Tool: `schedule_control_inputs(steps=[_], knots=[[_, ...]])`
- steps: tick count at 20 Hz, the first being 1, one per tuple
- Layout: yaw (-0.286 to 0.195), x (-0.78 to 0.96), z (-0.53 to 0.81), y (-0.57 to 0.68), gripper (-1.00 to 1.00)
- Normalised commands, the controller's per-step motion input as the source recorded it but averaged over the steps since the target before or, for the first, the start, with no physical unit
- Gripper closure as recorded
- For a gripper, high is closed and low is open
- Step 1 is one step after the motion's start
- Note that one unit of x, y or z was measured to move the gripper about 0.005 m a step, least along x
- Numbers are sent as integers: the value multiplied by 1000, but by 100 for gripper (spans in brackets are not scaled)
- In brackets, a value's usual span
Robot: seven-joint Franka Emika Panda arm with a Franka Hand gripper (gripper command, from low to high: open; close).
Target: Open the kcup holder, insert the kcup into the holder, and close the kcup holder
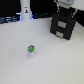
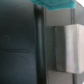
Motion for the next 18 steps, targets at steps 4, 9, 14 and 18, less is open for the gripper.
schedule_control_inputs(steps=[4,9,14,18], knots=[[-73,-318,-418,138,-100],[-44,-415,-428,79,-100],[-25,-472,-420,55,-100],[16,-403,-430,85,-100]])
